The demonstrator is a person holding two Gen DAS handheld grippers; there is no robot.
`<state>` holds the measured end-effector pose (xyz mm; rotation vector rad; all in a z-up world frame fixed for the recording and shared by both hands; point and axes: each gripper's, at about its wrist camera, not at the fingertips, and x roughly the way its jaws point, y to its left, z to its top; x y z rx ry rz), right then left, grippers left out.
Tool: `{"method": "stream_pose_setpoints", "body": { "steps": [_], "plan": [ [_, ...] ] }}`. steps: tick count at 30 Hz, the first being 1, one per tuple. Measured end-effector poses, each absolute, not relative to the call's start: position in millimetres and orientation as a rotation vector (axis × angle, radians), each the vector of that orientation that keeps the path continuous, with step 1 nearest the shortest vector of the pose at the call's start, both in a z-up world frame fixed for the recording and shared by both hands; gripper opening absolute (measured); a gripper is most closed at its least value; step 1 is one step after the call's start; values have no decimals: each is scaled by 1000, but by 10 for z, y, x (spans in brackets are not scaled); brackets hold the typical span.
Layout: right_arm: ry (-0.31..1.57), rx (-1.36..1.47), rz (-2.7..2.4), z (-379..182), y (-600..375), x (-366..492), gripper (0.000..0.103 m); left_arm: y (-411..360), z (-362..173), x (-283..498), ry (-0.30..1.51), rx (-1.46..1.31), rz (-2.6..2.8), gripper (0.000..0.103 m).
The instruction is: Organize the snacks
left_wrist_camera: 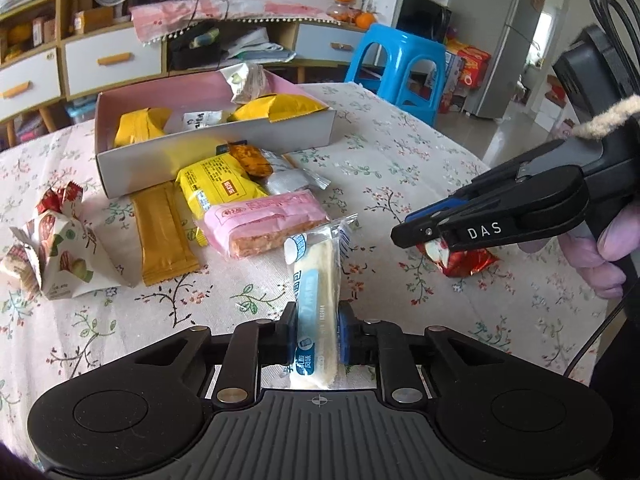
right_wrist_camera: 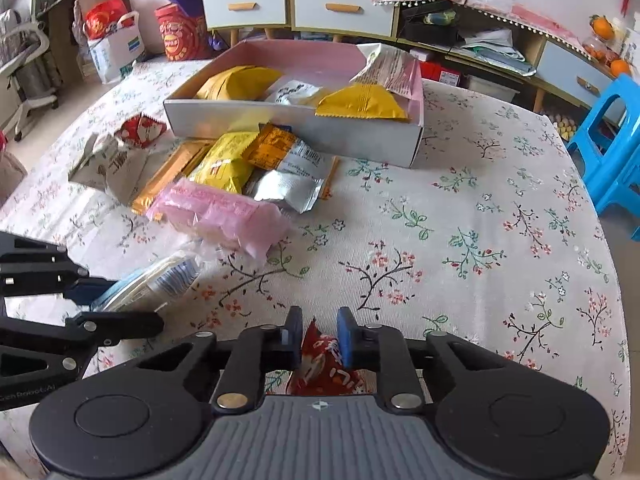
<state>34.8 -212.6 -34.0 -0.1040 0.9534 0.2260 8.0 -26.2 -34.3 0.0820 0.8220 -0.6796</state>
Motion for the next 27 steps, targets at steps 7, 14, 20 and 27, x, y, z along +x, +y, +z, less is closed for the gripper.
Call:
{"method": "stream_pose_setpoints", "body": {
  "steps": [7, 14, 20, 27],
  "plan": [
    [949, -54, 251, -250, -2179, 369, 0, -231, -205, 104, 855, 11, -685, 16],
    [955, -2, 226, -177, -2305, 412, 2, -246, -122, 154, 856, -13, -665, 16],
    [920, -54, 252, -110, -2306, 269, 49, -259, -187, 209, 884, -12, -642, 16],
    [937, -208, 345, -140, -2187, 166, 64, -275, -235, 213, 905, 0, -638, 17]
  ]
}}
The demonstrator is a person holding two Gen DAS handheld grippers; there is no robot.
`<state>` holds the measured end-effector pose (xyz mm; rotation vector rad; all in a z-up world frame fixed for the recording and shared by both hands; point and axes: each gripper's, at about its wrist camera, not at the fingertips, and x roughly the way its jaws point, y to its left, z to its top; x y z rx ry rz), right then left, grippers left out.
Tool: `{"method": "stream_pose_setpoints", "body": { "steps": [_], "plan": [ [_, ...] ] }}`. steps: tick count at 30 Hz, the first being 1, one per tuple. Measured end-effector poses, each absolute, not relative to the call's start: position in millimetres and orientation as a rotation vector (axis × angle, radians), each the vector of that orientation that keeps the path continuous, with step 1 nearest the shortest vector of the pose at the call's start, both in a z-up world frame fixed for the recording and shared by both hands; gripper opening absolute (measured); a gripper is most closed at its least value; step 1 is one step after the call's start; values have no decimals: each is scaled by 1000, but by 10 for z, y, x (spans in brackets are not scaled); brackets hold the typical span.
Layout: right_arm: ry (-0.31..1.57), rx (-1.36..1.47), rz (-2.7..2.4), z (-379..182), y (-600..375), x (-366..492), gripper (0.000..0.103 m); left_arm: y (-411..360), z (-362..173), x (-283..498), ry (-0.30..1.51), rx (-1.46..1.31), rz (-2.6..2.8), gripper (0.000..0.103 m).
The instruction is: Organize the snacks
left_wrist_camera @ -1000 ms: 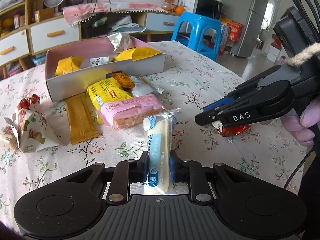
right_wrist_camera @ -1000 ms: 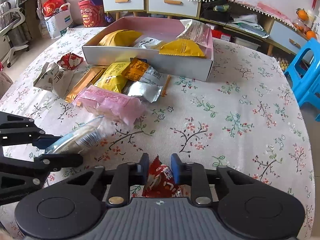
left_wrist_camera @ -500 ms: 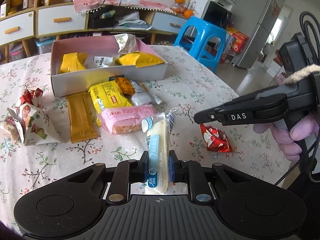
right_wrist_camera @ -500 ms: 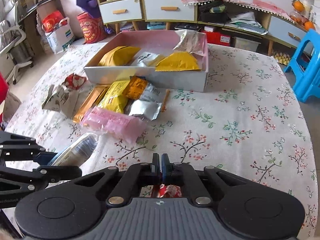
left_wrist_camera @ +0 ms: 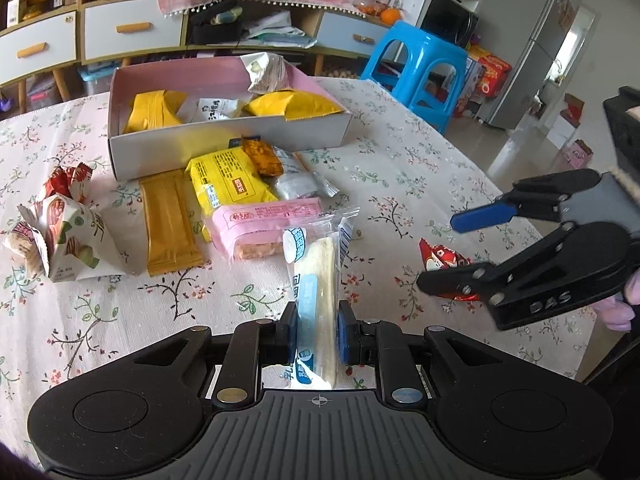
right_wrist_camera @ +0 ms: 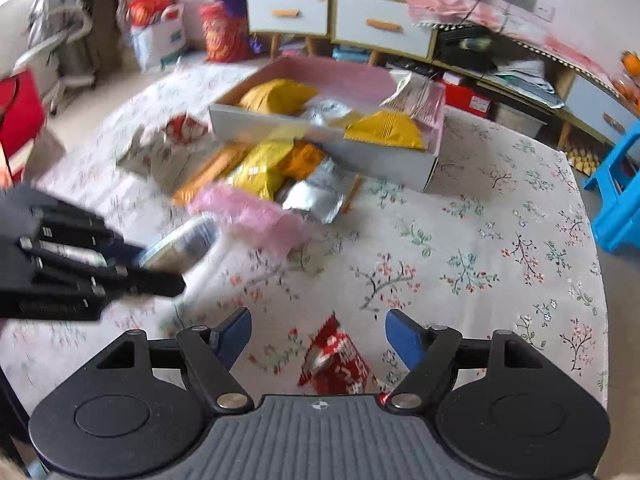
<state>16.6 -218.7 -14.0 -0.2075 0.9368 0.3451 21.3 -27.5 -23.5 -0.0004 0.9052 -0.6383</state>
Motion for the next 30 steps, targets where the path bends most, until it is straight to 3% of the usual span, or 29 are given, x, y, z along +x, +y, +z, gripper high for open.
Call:
{"method": "stream_pose_setpoints", "body": {
  "steps": [4, 6, 8, 11, 30],
  "plan": [
    [998, -246, 311, -286, -2201, 233, 53, -278, -232, 211, 905, 3, -639, 17],
    [1013, -255, 295, -336, -2219, 249, 43, -281, -225, 202, 905, 6, -639, 16],
    [1023, -258, 288, -370, -2231, 265, 26, -281, -215, 199, 904, 6, -639, 17],
    [1005, -277, 281, -371, -2230, 253, 21, -273, -176, 197, 898, 1, -639, 16],
    [897, -7, 278, 176, -2353, 558, 17, -124, 165, 490, 842, -91, -546, 16]
  ]
}}
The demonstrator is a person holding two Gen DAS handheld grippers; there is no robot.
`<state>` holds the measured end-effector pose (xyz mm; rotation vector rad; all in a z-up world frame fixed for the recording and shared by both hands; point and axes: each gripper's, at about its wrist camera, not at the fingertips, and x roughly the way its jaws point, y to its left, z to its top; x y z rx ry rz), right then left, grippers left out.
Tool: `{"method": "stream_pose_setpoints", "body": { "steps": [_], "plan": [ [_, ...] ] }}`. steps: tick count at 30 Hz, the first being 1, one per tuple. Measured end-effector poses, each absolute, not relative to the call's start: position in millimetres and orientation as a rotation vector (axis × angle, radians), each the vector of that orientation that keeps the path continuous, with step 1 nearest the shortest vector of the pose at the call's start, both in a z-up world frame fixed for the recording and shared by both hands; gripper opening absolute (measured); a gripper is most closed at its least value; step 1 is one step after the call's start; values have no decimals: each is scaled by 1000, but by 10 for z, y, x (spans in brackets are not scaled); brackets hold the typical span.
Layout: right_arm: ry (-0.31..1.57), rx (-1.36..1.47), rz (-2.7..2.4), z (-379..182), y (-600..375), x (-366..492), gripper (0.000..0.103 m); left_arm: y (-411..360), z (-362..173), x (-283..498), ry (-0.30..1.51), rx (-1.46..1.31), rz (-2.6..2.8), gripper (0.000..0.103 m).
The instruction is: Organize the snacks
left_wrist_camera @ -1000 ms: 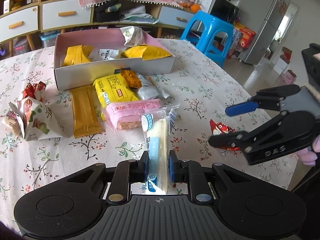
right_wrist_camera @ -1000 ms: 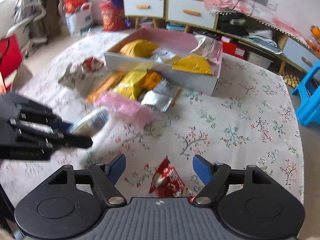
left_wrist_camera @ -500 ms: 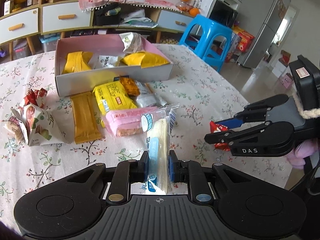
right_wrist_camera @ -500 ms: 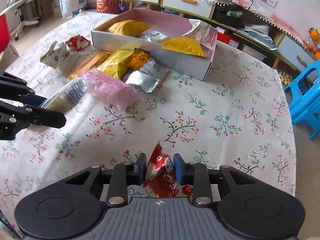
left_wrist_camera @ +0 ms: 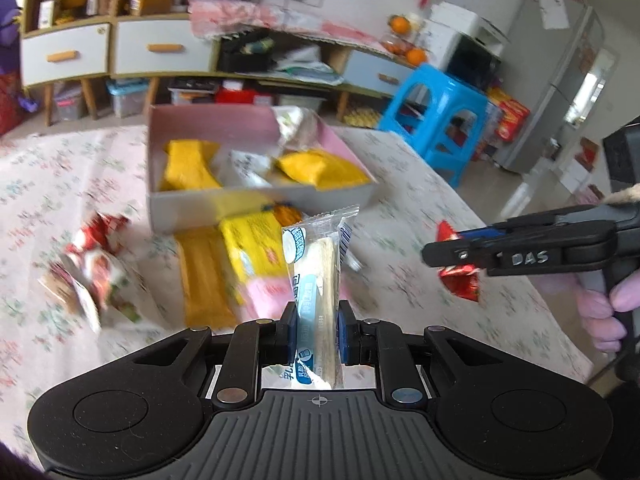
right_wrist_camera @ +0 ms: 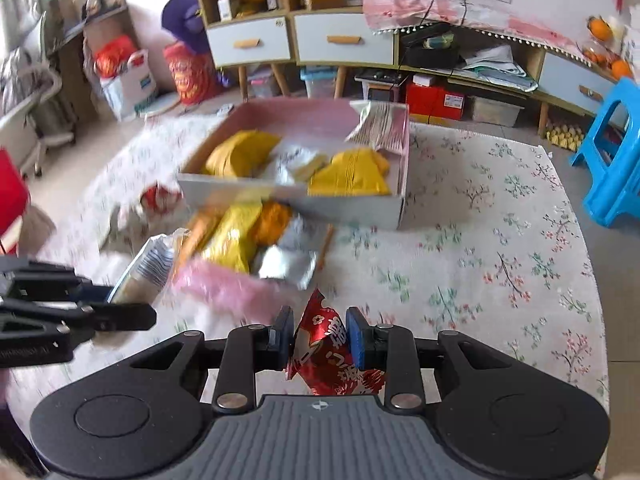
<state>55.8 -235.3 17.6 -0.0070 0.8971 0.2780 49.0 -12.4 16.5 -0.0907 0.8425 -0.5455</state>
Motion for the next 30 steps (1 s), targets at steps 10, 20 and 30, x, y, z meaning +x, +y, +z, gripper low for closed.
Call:
{"method": "stream_pose_setpoints", "body": {
  "steps": [10, 20, 30],
  "plan": [
    [873, 128, 260, 396, -2283, 1220, 18, -131, 323, 1153, 804, -95, -438, 16],
    [843, 180, 248, 321, -2076, 2055, 13, -266, 119, 1950, 792, -112, -370, 17],
    [847, 192, 226, 129, -2122, 2431, 13, -356, -17, 2386, 774, -64, -367, 17]
  ]
}}
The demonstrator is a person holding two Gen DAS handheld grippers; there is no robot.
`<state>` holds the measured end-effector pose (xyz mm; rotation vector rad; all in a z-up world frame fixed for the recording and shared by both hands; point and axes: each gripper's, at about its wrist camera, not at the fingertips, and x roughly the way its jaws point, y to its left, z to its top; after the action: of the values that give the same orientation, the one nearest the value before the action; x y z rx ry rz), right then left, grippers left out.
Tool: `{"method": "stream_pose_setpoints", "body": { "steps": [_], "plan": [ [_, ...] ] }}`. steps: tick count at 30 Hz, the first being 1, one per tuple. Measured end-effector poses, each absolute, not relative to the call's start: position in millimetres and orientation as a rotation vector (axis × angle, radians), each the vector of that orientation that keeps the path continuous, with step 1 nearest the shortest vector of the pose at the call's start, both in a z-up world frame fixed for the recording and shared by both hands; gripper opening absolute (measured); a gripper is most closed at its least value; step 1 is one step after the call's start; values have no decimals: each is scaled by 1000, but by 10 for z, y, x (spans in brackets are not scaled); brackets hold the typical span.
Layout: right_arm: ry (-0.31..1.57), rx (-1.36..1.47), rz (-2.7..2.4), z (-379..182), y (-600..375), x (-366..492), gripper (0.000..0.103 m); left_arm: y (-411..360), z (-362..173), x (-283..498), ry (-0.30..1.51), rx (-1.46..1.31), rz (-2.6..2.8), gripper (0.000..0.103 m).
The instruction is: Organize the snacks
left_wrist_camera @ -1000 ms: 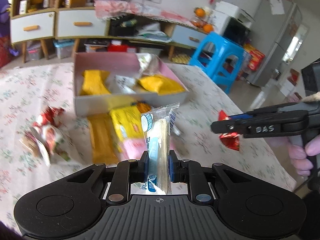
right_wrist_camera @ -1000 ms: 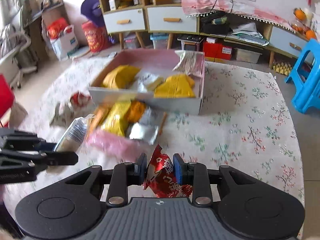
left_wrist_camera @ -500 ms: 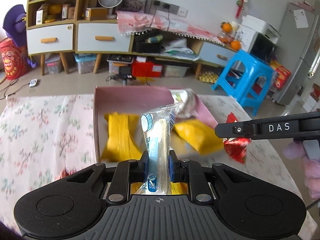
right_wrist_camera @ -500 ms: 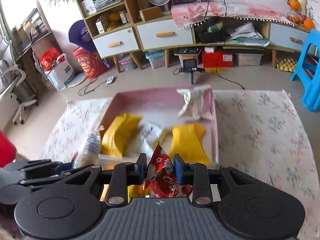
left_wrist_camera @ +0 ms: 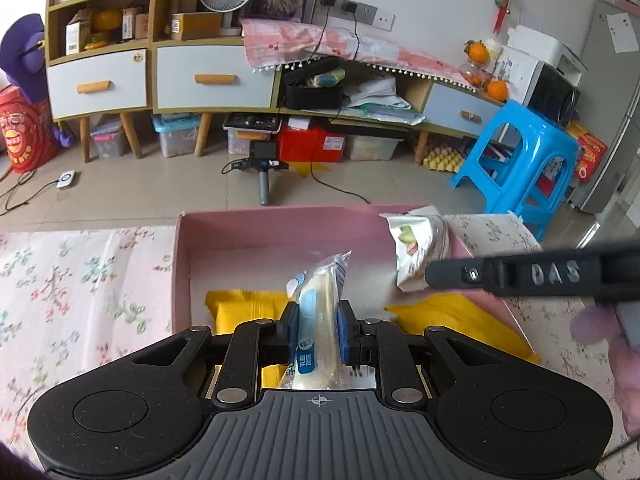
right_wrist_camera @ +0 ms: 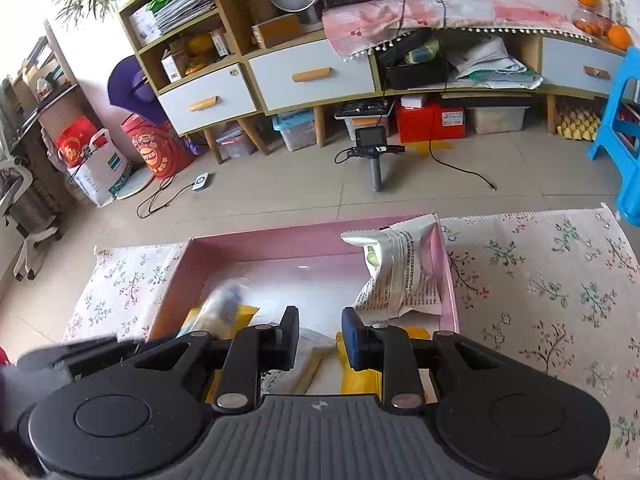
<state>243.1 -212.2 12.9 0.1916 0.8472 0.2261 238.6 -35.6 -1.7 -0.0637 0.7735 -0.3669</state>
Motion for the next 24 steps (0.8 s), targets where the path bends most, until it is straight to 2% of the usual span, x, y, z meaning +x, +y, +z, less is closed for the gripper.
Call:
{"method": "stream_pose_setpoints", "body": {
  "steps": [6, 11, 14, 19, 24],
  "plan": [
    [828, 129, 255, 161, -2082, 2348, 19, -437, -84, 2540, 758, -47, -362, 18],
    [824, 77, 288, 205, -2022, 2251, 30, -459, -86, 2572, 743, -50, -338, 24],
    [821, 53, 318, 225, -1978, 2173, 41, -419, -63, 2515, 741, -53, -347, 34],
    [816, 28, 334, 246, -1924, 2066, 46, -334, 27, 2382, 718, -35, -331, 55],
    [814, 61, 332, 281, -1966, 1959, 54, -241, 124, 2224, 708, -42, -331, 66]
  ]
}}
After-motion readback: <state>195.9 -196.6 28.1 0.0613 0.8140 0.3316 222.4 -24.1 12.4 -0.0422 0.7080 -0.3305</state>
